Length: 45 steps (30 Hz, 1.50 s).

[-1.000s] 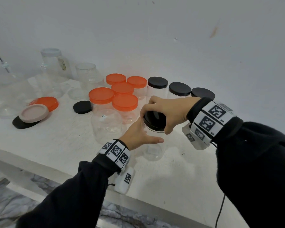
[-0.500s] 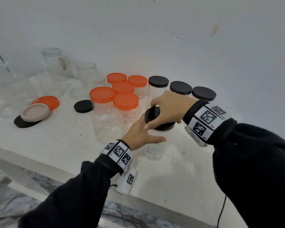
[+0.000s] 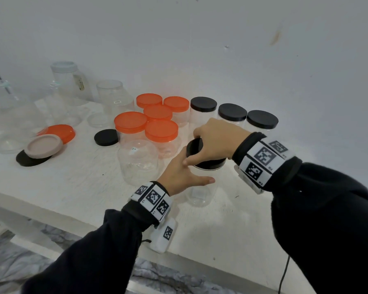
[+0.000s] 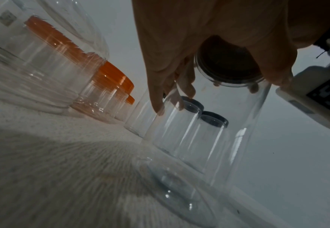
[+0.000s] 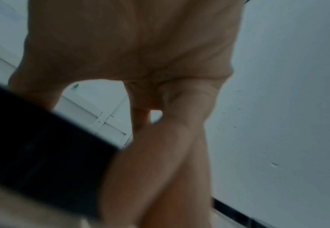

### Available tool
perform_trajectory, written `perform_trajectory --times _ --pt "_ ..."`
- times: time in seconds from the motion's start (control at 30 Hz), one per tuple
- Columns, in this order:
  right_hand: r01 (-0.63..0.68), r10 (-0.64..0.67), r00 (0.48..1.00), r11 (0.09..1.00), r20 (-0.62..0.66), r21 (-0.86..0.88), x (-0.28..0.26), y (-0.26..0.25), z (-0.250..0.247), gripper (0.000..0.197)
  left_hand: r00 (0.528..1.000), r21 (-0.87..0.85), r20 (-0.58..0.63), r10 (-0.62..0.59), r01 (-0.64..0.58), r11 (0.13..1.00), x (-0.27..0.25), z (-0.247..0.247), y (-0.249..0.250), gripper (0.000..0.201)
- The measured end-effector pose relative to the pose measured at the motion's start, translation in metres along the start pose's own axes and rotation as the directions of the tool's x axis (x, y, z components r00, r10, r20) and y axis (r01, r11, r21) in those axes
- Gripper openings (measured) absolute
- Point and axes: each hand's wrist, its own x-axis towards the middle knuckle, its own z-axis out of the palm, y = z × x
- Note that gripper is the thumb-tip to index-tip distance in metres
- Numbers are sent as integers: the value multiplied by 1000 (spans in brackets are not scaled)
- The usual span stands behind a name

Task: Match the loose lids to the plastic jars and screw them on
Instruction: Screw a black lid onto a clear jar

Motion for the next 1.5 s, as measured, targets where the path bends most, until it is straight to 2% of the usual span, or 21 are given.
perform_trajectory --times 0.07,0.1,0.17,0.2,0.27,0.33,0.43,0.53,0.6,0.63,0.7,0.77,0.9,1.0,1.03,1.1,1.17,1.2,1.3,1.4,1.5 --pt "-10 12 999 999 43 -36 1 2 -1 75 1000 -5 10 -4 4 1000 0 -1 1 87" --pt "-2 3 991 1000 132 -13 1 5 -5 77 1000 2 20 -3 3 1000 1 -1 1 87" --pt "48 -77 941 994 328 94 -2 12 -14 81 999 29 32 9 -10 1000 3 -3 2 84" --pt "83 -124 923 989 365 125 -4 14 -17 82 999 42 36 15 -16 999 2 -3 2 84" --pt "127 -171 932 980 319 154 -5 15 -18 79 999 49 38 19 -21 999 2 -4 3 85" --pt "118 -156 961 978 226 173 -5 14 -13 72 999 42 43 16 -18 999 2 -4 2 84" --pt "31 -49 992 989 117 148 -7 10 -5 62 999 17 43 -1 0 1000 2 -2 1 85" --pt "-55 55 998 997 16 53 -9 2 0 69 999 -5 40 -13 14 1000 0 -1 -1 86" --pt "-36 39 997 998 61 -57 -9 3 -5 77 999 -2 37 -11 11 1000 1 -2 0 87" --pt "-3 10 990 999 142 -51 -9 5 -9 78 999 8 38 -7 6 1000 1 -2 0 87" --pt "74 -92 951 995 296 70 -8 8 -17 79 999 31 36 7 -8 999 2 -3 0 87" --pt "132 -161 939 985 303 114 -8 9 -20 75 999 52 36 12 -13 999 2 -2 1 87" --pt "89 -97 990 993 98 84 -9 6 -10 54 1000 49 30 5 -7 999 2 -1 -1 89" --pt "-4 4 1000 1000 -27 30 -6 -1 -1 61 1000 45 18 6 -7 999 1 0 -3 90" --pt "-16 17 1000 1000 -22 11 -5 0 0 65 1000 49 20 10 -11 999 1 -1 -3 90" --pt "-2 -2 991 1000 131 28 -6 6 -5 72 1000 39 30 2 -3 999 1 -1 -1 89" --pt "80 -110 941 991 320 105 -9 12 -15 78 999 46 41 6 -8 999 2 -2 0 85" --pt "125 -160 922 985 352 121 -10 13 -18 80 999 63 41 7 -9 998 2 -3 1 83" --pt "177 -206 945 975 253 132 -8 12 -17 74 999 76 35 5 -7 997 1 -3 2 82" --pt "117 -127 985 989 119 93 -9 10 -14 61 999 51 35 -8 6 999 1 -1 1 89" --pt "41 -42 999 998 7 37 -8 5 -5 65 999 6 40 -30 30 1000 0 0 1 91"
